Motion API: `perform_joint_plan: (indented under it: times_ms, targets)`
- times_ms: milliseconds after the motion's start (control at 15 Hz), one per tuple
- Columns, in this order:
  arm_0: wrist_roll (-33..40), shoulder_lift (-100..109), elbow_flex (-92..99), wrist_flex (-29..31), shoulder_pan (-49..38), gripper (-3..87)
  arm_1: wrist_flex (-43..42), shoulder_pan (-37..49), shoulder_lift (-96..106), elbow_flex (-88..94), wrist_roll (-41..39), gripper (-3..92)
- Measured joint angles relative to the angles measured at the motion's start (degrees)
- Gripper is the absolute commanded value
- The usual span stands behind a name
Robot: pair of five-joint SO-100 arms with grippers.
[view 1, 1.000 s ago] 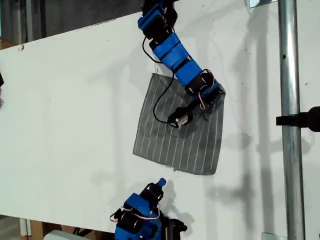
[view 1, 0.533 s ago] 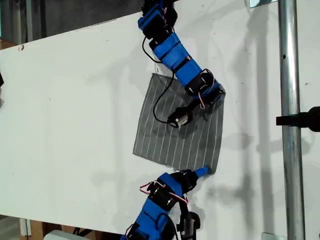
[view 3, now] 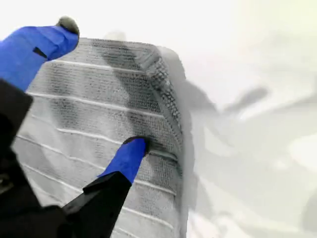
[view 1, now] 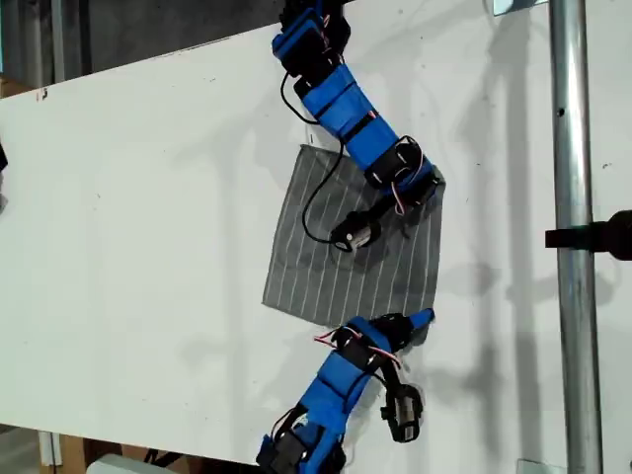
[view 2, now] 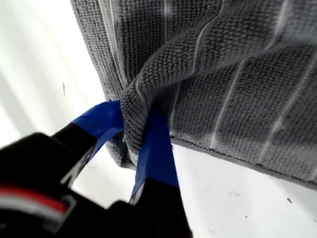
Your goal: Grasp corners of a towel and fold twice.
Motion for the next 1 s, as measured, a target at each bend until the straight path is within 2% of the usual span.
perform_joint_plan:
  times_ms: [67, 267, 333, 400, 467, 533, 600, 667, 800, 933, 1000]
  targets:
    - [-1.93, -2.37, 0.18, -1.76, 0.18, 20.8, 0.00, 0.00, 0.18, 0.00, 0.00, -0.2]
    - [-6.68, -0.53, 6.86, -6.15, -0.09, 20.0, 0.00, 0.00, 0.26, 0.00, 0.62, -0.2]
    - [-7.82, 0.97, 9.49, -7.65, -0.26, 13.1, 0.00, 0.00, 0.26, 0.00, 0.88, -0.2]
    - [-8.53, 2.11, 12.13, -8.88, -0.44, -0.1, 0.00, 0.00, 0.35, 0.00, 0.97, -0.2]
    - [-9.76, 3.43, 14.85, -10.99, -0.44, -3.0, 0.00, 0.00, 0.35, 0.00, 0.97, -0.2]
    - [-10.20, 5.27, 19.34, -15.64, -0.53, -3.0, 0.00, 0.00, 0.70, 0.09, 1.05, -0.2]
    - [-10.72, 8.79, 22.59, -17.67, -0.79, -3.1, -0.35, 0.00, 1.76, 0.18, 1.05, -0.2]
    - [-10.20, 12.48, 23.64, -17.40, -1.14, -3.1, -0.09, 0.00, 3.08, 0.26, 1.05, -0.2]
    - [-7.21, 19.25, 20.39, -9.67, -0.88, -3.2, 0.53, -0.18, 6.94, 0.70, 0.62, -0.2]
    - [-2.55, 23.82, 14.24, -4.57, 1.67, -3.2, -1.14, -2.99, 12.92, 0.70, -0.35, -0.2]
    - [-1.93, 25.66, 12.92, -3.96, 2.90, -3.2, -1.14, -4.39, 15.91, 0.70, -0.53, -0.2]
